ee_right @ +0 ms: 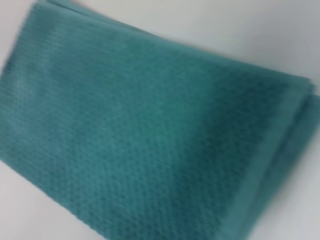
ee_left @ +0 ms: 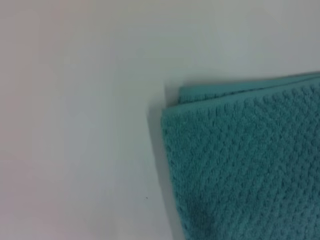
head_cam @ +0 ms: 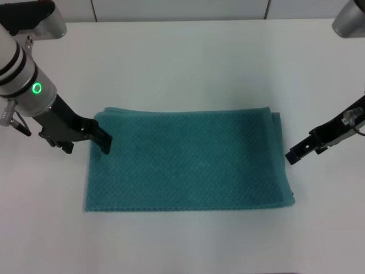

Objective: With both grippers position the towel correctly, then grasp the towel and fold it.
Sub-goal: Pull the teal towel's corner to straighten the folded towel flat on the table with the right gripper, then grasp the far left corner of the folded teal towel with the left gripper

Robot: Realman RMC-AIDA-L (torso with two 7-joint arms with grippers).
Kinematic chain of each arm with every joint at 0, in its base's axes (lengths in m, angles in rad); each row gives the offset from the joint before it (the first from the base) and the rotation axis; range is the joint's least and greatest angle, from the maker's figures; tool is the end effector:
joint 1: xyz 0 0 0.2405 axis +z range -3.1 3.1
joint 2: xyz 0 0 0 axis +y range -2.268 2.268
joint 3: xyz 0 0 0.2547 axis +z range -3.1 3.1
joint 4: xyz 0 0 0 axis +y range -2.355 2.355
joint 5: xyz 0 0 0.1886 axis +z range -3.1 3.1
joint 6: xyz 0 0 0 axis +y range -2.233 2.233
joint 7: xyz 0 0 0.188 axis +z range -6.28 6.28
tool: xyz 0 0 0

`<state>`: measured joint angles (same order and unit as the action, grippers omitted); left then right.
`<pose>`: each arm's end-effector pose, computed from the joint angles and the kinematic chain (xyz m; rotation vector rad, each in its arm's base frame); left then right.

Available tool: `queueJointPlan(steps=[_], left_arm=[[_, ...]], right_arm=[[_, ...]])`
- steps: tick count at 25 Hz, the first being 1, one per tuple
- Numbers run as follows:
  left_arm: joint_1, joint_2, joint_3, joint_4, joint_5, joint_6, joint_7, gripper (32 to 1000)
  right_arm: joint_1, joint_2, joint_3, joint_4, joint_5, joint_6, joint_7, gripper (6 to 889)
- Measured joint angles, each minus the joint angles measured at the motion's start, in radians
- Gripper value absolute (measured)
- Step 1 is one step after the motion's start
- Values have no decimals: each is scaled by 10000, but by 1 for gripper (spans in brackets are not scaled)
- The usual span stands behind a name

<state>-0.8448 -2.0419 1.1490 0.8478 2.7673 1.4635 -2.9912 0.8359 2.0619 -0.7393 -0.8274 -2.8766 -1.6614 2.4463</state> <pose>-0.2467 0.3769 -0.0374 -2.0706 -1.6624 0.5168 0.2595 0.3452 -0.0236 -2.4571 1.5617 -0.4927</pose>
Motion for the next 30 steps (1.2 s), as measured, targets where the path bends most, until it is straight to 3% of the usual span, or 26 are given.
queueJointPlan(steps=[5,13,24,30], left_arm=[[-1,2,0,3,0,-1,0,889],[20,2,15,2,0,15,0,888],[-50,-3,16,2,0,-20,-2,887],[-91,-72,191,-41,43,-302,-27,887]], right_arm=[[-5,-44,-29,-216,-207,-159,116,852],[-187,-386,-31,-305,-212,-169,291,852],[-138,-401,-31,-316,-211,-91,296,852],[-85,-401,-30,-317,-211,6,296,853]])
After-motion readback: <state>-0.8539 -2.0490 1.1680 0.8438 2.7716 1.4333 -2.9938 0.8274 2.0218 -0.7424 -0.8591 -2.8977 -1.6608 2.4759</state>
